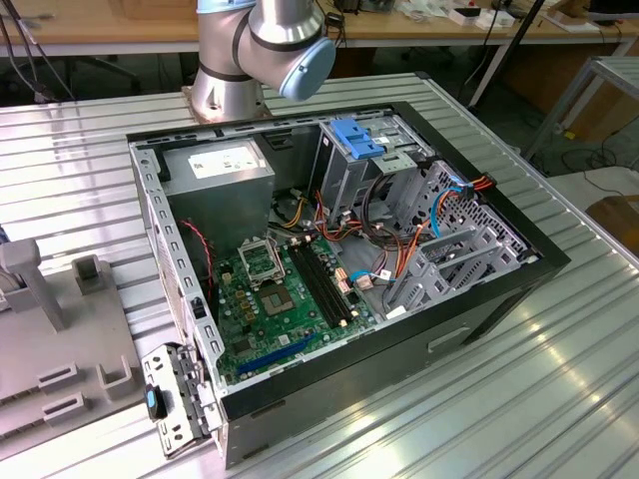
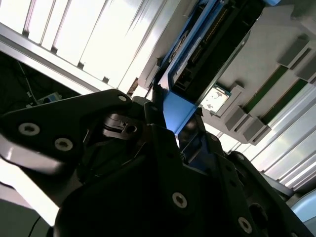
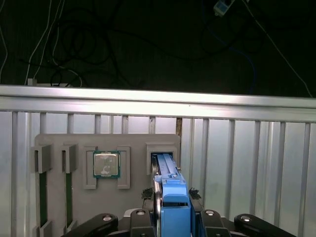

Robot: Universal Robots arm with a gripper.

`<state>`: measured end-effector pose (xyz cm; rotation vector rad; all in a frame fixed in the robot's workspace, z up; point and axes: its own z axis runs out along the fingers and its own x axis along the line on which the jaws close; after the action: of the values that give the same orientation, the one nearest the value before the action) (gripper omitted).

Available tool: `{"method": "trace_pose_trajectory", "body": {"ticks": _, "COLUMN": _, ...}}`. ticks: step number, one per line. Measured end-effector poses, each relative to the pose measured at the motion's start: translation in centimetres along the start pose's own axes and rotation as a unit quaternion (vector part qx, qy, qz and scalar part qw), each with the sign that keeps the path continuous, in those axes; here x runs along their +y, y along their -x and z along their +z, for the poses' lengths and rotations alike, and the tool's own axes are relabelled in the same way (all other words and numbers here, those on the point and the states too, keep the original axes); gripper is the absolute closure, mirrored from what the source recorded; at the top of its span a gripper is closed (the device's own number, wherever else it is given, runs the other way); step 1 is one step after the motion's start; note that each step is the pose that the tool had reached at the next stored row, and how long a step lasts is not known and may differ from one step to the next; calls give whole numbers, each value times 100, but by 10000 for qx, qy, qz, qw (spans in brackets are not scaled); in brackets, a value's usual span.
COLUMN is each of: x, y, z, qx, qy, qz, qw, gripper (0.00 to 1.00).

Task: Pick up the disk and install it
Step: 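Pick up the disk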

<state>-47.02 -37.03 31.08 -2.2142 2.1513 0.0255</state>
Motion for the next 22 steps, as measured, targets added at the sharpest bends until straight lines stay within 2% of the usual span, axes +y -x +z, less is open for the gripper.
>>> {"method": "trace_pose_trajectory", "body": {"ticks": 3, "x": 0, "y": 0, "z": 5, "qx": 6, "qy": -12, "qz": 226, "qw": 9997, "gripper": 63}}
{"method": "trace_pose_trajectory", "body": {"ticks": 13, "x": 1, "y": -27, "z": 6, "qx": 6, "qy": -12, "qz": 226, "qw": 9997, "gripper": 63}}
{"method": "trace_pose_trajectory", "body": {"ticks": 22, "x": 3, "y": -31, "z": 69, "qx": 7, "qy": -10, "qz": 226, "qw": 9997, "gripper": 63}}
